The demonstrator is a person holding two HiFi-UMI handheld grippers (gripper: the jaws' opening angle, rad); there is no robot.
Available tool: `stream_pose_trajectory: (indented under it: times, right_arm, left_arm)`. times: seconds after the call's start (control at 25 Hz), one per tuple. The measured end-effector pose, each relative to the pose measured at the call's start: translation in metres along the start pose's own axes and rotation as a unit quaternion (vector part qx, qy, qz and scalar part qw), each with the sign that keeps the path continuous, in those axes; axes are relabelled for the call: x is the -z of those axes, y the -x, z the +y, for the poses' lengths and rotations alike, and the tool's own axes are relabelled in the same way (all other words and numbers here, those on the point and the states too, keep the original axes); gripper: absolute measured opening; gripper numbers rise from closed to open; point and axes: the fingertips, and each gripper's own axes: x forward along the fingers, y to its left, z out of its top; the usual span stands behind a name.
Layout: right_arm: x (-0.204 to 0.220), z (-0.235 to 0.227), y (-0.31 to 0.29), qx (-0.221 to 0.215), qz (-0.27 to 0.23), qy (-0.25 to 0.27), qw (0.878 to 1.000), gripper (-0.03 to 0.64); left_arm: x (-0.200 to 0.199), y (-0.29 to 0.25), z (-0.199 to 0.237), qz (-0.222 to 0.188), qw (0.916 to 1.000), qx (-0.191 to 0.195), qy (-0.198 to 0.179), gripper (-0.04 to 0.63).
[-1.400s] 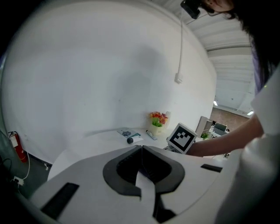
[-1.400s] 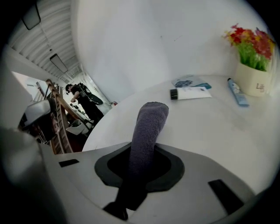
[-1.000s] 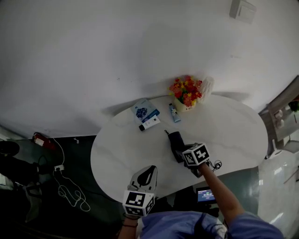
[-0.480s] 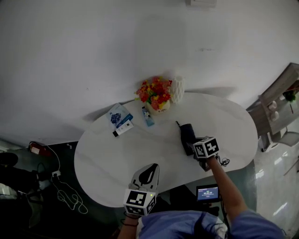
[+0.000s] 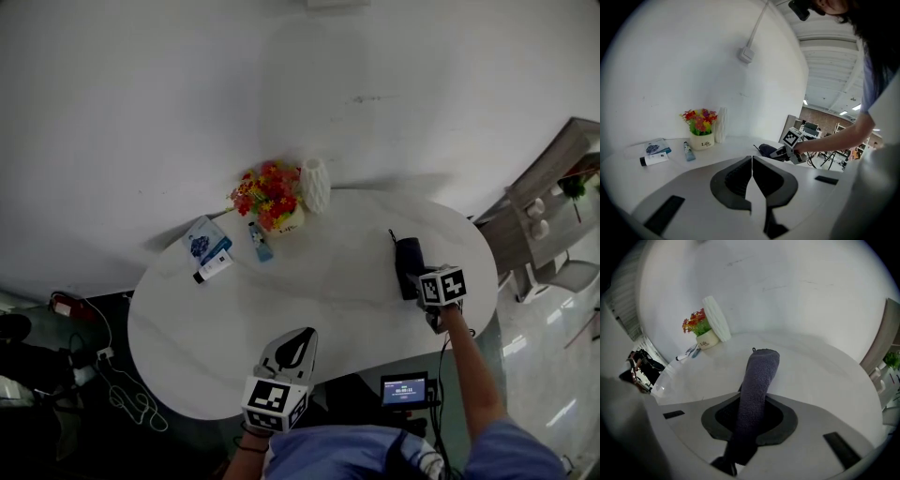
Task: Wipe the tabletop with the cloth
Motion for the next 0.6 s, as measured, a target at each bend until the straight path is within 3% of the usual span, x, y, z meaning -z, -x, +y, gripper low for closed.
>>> stream_pose_trajectory:
  times: [0.28, 0.6]
  right_arm:
    - [0.018, -0.095, 0.034, 0.048, -0.008, -0.036, 0.998, 0.072]
    - [0.035, -0.174, 0.066, 0.105, -0.007, -0.062, 0.993, 0.072]
  left_arm:
    - [-0.007, -0.015, -0.014, 0.009, 0.9999, 0.006, -0.009, 0.017]
    - [0.002, -0.013, -0.012, 0.022, 0.9997, -0.007, -0.006, 0.017]
